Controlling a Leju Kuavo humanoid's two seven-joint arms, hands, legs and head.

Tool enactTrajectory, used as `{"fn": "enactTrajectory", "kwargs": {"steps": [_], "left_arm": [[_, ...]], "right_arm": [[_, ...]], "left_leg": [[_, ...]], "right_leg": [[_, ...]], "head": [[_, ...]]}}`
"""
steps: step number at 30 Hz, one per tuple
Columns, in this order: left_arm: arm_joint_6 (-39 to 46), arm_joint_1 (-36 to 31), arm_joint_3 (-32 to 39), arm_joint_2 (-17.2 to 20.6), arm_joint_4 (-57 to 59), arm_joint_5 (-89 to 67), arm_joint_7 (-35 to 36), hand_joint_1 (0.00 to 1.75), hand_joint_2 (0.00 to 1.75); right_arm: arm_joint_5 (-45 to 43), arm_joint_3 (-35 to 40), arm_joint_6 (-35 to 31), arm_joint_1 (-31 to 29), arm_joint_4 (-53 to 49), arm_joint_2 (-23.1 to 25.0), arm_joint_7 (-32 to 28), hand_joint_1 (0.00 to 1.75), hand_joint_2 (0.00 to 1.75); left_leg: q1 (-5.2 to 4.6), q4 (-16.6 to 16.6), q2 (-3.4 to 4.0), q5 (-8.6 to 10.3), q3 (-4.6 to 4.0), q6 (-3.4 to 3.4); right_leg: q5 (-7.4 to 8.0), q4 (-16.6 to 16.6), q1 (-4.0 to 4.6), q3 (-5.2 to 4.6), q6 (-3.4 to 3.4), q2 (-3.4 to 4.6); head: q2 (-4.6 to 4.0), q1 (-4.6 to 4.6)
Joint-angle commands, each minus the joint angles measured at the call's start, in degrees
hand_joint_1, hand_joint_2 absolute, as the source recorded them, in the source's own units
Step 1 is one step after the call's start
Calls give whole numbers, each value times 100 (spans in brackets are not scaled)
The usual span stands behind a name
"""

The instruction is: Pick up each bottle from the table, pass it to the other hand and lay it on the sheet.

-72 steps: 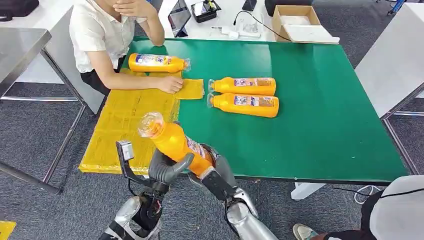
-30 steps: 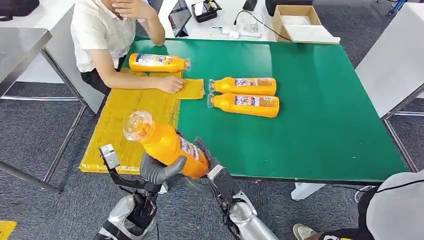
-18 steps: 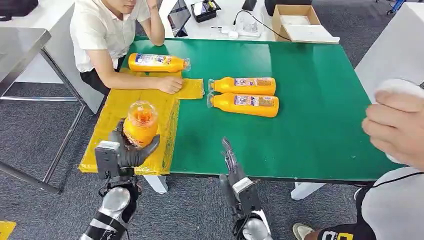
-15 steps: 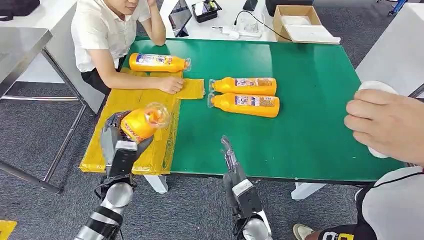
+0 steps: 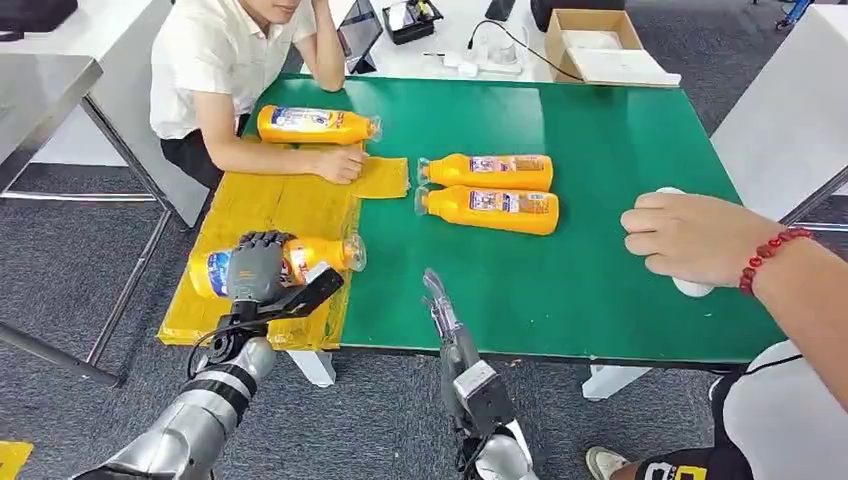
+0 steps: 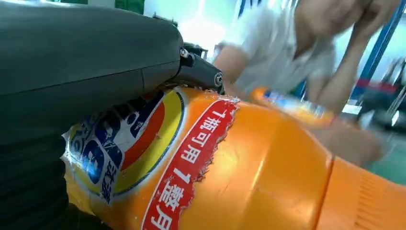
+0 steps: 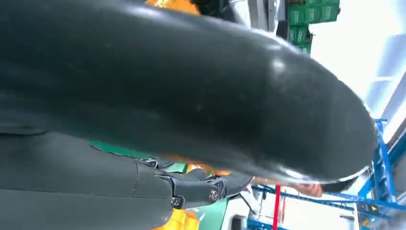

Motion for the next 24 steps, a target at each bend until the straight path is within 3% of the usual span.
{"fn": "enactTrajectory", "kwargs": {"steps": [1, 5, 6, 7, 12, 15, 19, 24], "left_arm": [[-511, -686, -204, 41, 1450, 38, 356, 175, 175], [-855, -758, -199, 39, 1561, 43, 531, 175, 175], [-994, -771, -205, 38, 1581, 54, 520, 105, 175], [-1082, -777, -267, 41, 1586, -8, 551, 2, 175], [-1369, -746, -186, -41, 1523, 179, 324, 0, 175], [-1709, -692, -60, -143, 1354, 542, -125, 0, 175], [-2452, -535, 89, -250, 1046, 1476, -1220, 0, 175], [-3094, -387, -254, -380, 484, 2279, -1608, 0, 175]], "right_arm": [[-57, 217, 30, -227, 488, -3, 31, 0, 0], [-78, 200, 25, -249, 578, 27, 41, 0, 0], [-84, 193, 27, -263, 629, 31, 41, 0, 0], [-83, 184, 23, -277, 670, 38, 41, 0, 0], [-86, 123, -25, -258, 716, 54, 22, 0, 0], [-87, 73, -16, -239, 730, 63, 22, 0, 0], [-54, 82, -16, -268, 852, 69, -45, 0, 0], [-72, 93, -47, -300, 997, 93, -122, 0, 0]], "left_leg": [[6, -1, 4, -15, 40, -7], [5, -3, 3, -16, 51, -10], [3, -4, 6, -6, 25, -6], [5, -6, 8, -9, 37, -8], [0, -6, 2, -3, 37, -4], [0, -6, 1, -2, 40, -3], [1, -6, -6, -8, 55, -4], [-3, -7, -12, -4, 48, -4]], "right_leg": [[-14, -2, 7, 40, -14, 1], [-17, 0, 7, 50, -19, 0], [-3, -5, 4, 25, -11, 6], [-5, -6, 6, 36, -15, 8], [-3, -4, 1, 36, -7, 3], [-2, -5, 1, 40, -6, 1], [-9, -7, 2, 58, -10, -4], [-4, -8, -3, 54, -9, -4]], "head": [[0, -2], [0, 0], [0, -2], [0, -2], [0, -4], [0, -2], [0, 0], [0, -2]]}}
